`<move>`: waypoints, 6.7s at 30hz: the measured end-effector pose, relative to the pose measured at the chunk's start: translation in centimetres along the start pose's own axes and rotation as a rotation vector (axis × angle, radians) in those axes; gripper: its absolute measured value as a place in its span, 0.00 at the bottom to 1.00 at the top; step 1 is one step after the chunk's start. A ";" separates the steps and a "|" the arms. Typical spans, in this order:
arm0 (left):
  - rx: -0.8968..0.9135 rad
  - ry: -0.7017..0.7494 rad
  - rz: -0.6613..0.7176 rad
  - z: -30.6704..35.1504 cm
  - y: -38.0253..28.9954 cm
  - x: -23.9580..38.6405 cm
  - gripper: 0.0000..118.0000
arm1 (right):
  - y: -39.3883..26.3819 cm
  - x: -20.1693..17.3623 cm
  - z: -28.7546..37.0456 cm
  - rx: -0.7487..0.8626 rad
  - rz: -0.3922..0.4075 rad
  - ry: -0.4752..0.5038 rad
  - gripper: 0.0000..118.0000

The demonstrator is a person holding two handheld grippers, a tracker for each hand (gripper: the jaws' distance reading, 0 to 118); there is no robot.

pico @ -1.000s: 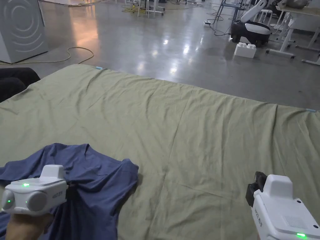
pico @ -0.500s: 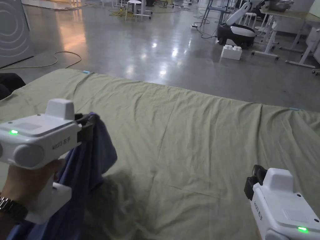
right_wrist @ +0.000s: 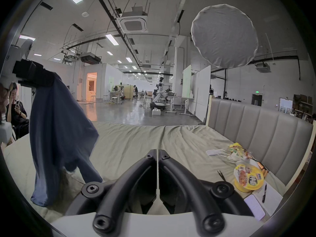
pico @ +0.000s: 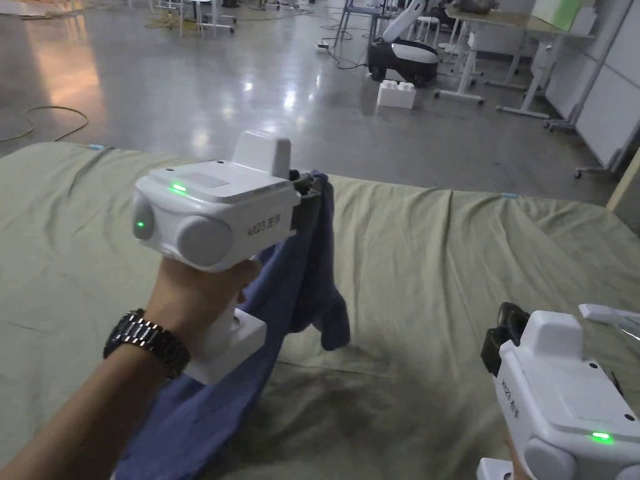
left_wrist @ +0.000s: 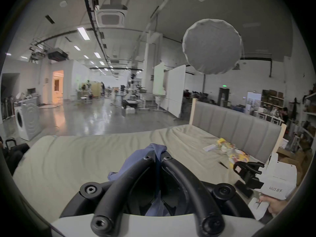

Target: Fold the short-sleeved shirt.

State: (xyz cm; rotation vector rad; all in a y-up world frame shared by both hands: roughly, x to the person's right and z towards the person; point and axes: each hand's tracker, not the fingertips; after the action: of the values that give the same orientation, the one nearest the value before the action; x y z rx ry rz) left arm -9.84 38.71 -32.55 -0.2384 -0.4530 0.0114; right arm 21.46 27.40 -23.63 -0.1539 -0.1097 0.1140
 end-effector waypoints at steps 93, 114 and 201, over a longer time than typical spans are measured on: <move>-0.571 0.382 0.256 8.3 -20.3 -7.3 0.04 | -12.9 1.9 -5.5 -0.667 0.048 0.186 0.67; -0.488 0.408 0.319 9.0 -19.0 -8.1 0.04 | -10.2 0.2 -5.4 -0.535 0.006 0.192 0.02; -0.429 0.372 0.342 17.5 -18.0 -10.2 0.03 | -5.6 2.1 6.6 -0.541 0.164 0.161 0.02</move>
State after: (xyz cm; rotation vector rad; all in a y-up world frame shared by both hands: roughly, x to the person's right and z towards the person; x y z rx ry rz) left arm -27.35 24.53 -17.55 -0.7245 -0.0336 0.2028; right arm 23.37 23.12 -16.00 -0.7119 0.0359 0.2338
